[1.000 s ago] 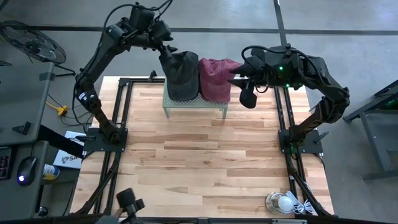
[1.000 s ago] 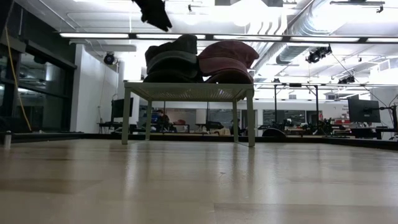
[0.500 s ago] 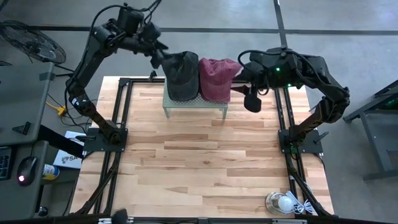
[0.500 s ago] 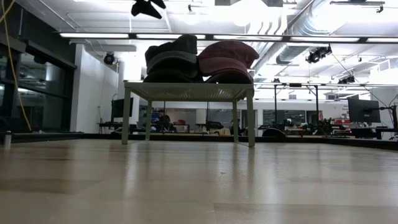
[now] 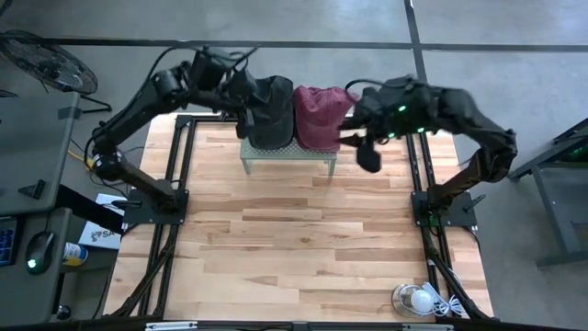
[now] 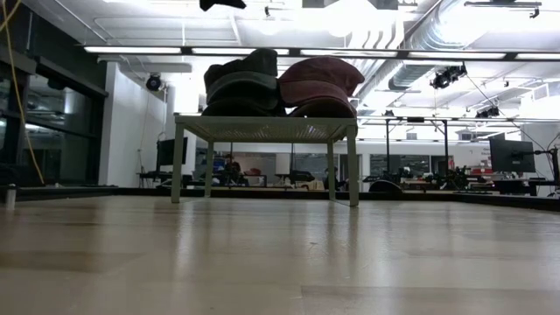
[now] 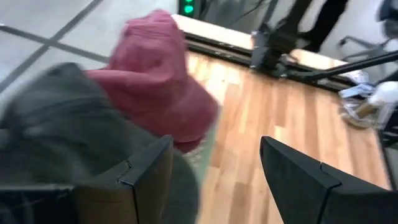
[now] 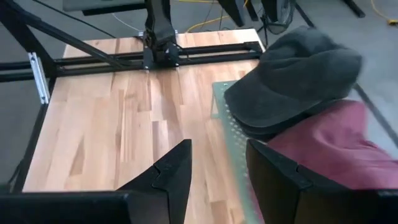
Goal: Pick & Place hat
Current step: Return to Home Position
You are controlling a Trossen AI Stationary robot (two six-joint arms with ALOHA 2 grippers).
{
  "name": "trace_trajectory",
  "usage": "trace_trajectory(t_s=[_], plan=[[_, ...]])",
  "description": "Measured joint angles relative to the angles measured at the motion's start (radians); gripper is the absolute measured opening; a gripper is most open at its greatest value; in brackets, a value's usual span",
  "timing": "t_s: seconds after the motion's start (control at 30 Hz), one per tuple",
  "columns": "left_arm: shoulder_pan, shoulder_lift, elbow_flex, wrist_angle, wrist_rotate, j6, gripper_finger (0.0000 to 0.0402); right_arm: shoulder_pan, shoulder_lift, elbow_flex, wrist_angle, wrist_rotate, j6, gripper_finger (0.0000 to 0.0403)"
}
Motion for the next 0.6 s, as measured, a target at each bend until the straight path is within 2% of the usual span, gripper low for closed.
trace_trajectory(t_s=[0.13,0.33,0.6], plan=[[-0.048,-0.074,-0.162,0.126,-0.014,-0.061,0.0238,0.000,-0.072,-0.286,0.230,-0.024,0.048,0.0145],[-0.106,-0.211,-0.480,0.400,-0.033,-0.165,0.0238,0.000,-0.223,-0.725,0.600,-0.082,0.145,0.0145],[-0.162,-0.374,-0.825,0.695,-0.128,-0.303,0.0238,-0.001,-0.502,-1.159,0.881,-0.093,0.269,0.0145]])
